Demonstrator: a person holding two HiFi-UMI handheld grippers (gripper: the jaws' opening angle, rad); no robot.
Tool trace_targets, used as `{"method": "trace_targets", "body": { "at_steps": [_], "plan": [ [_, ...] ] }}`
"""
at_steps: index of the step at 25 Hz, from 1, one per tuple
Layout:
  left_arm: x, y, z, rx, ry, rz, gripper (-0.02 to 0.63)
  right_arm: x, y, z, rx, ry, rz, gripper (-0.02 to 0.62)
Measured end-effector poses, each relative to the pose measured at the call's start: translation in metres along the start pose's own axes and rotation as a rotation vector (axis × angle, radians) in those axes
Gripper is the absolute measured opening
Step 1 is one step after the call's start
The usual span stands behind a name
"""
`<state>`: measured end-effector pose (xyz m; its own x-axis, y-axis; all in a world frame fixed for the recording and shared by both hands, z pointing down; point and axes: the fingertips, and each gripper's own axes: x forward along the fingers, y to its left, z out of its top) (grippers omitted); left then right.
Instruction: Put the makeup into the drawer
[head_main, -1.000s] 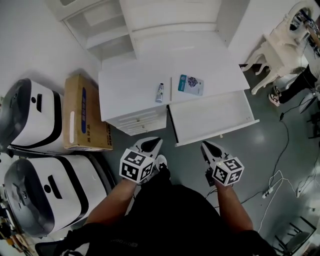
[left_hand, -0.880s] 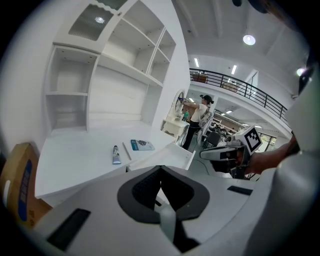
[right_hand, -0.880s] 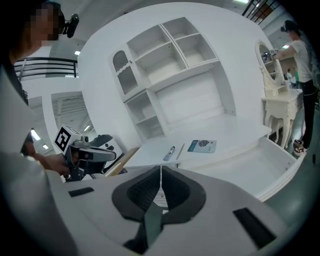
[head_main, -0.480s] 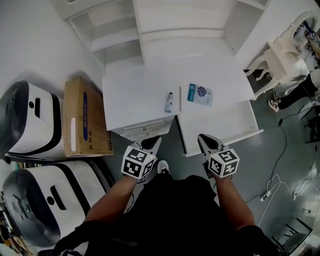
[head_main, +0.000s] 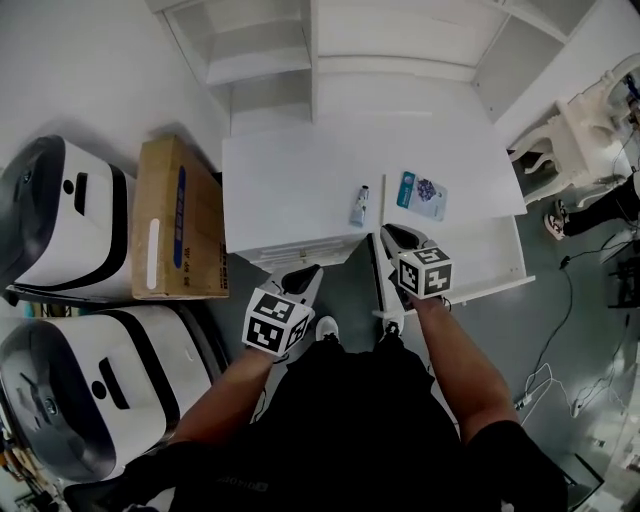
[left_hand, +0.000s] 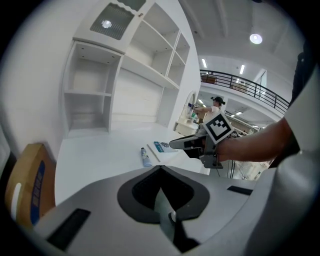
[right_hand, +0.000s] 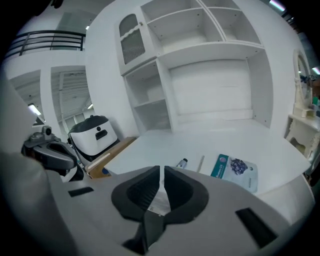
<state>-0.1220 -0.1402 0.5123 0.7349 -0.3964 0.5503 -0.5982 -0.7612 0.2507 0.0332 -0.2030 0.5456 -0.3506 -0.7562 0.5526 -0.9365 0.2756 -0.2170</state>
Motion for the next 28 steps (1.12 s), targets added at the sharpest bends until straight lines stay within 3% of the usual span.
{"method": "trace_targets", "body": {
  "at_steps": [5,8,16,22,28],
  "plan": [
    [0.000,0.013,-0.005,-0.058,-0.011,0.040,0.006,0.060,-0.011,-0.006,0.026,0.086,-0.017,0.034],
    [0.002,0.014,-0.010,-0.077,-0.001,0.051,0.006,0.088,-0.020,-0.011,0.068,0.125,-0.034,0.095],
    [-0.002,0.018,-0.021,-0.111,0.019,0.085,0.006,0.138,-0.043,-0.025,0.190,0.213,-0.097,0.173],
    [-0.008,0.022,-0.027,-0.138,0.026,0.114,0.006,0.153,-0.052,-0.037,0.207,0.289,-0.130,0.179],
    [-0.009,0.025,-0.027,-0.157,0.007,0.140,0.006,0.154,-0.058,-0.040,0.263,0.299,-0.112,0.162]
  ]
}}
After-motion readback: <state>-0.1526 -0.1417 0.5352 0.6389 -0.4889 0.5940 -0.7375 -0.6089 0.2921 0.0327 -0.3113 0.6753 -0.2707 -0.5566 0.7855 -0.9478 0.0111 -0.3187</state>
